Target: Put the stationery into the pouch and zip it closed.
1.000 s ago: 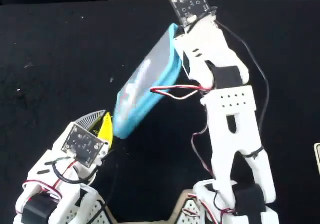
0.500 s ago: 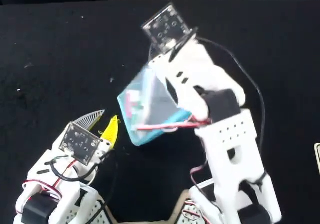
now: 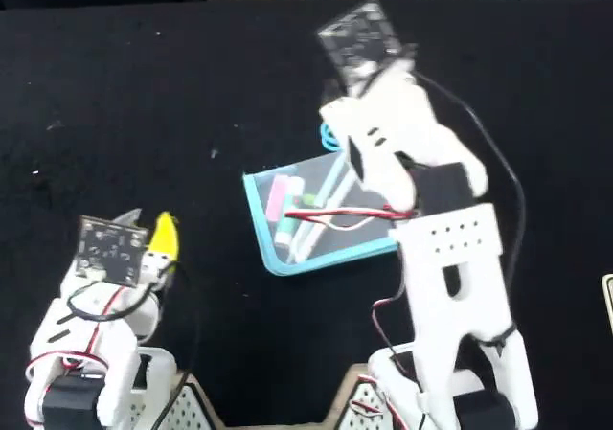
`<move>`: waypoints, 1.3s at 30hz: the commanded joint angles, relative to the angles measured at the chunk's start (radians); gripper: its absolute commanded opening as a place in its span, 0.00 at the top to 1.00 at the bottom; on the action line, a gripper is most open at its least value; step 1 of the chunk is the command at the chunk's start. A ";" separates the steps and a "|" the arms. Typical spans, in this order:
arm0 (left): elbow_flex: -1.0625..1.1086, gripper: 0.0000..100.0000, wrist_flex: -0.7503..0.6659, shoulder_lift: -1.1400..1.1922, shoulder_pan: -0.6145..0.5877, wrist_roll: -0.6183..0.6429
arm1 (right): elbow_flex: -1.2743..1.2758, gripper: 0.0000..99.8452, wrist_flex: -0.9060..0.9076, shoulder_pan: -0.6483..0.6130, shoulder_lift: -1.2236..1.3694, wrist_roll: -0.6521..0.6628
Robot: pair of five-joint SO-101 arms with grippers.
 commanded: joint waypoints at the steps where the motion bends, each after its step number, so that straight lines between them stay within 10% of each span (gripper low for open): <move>1: 0.012 0.95 -0.006 0.006 -0.113 0.005 | 0.044 0.95 0.158 0.084 -0.108 -0.048; 13: 0.292 0.97 -0.109 0.005 -0.113 0.003 | 0.786 0.99 -0.098 0.081 -0.641 -0.043; 39: 0.607 0.97 -0.094 0.006 -0.117 0.009 | 1.362 0.99 0.207 0.098 -1.323 -0.207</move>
